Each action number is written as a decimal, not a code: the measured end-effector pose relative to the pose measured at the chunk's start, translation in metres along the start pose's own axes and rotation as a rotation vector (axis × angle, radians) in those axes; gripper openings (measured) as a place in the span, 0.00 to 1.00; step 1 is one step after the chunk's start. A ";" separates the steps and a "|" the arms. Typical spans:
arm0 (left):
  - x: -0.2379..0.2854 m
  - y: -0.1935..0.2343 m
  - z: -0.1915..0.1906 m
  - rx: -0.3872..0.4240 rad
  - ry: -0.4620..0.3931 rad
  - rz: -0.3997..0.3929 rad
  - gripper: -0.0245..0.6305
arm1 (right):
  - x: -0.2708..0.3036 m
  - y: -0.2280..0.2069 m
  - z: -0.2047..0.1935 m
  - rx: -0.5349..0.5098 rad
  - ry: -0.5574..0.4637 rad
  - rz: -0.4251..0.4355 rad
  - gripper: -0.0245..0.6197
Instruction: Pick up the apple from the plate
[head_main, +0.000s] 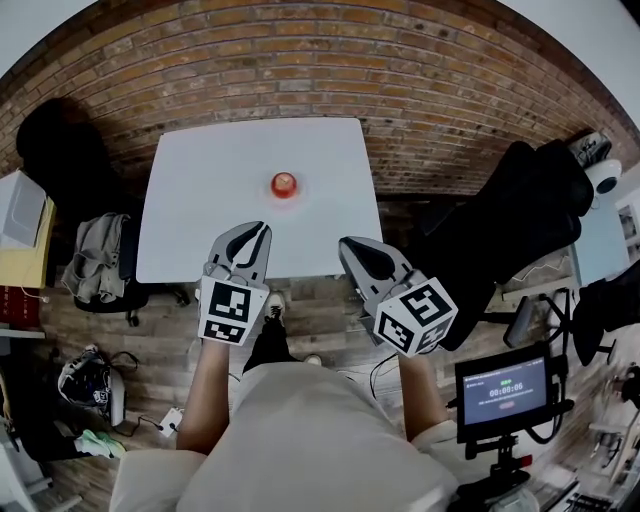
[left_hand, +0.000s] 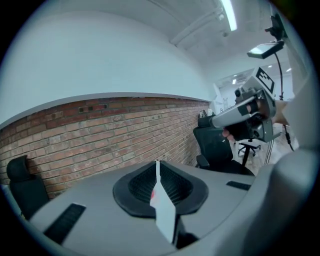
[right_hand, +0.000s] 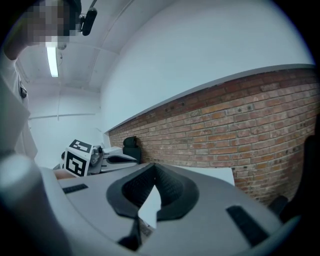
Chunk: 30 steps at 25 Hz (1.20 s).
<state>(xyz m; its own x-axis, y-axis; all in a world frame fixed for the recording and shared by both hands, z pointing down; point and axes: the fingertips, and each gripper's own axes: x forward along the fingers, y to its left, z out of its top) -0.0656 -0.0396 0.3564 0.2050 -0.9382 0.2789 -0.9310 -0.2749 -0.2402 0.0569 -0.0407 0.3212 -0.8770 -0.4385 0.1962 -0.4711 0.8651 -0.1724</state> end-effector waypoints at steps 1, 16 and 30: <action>0.005 0.002 -0.002 0.003 0.007 -0.017 0.05 | 0.004 -0.002 0.000 0.003 0.002 -0.005 0.04; 0.109 0.051 -0.024 0.014 0.096 -0.167 0.08 | 0.085 -0.066 0.004 0.085 0.044 -0.067 0.04; 0.156 0.073 -0.065 0.030 0.174 -0.268 0.16 | 0.130 -0.094 -0.015 0.149 0.094 -0.113 0.04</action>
<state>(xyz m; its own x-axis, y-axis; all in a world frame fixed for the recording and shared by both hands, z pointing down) -0.1214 -0.1923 0.4423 0.3844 -0.7825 0.4899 -0.8410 -0.5157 -0.1638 -0.0116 -0.1749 0.3778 -0.8086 -0.5000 0.3100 -0.5807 0.7632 -0.2834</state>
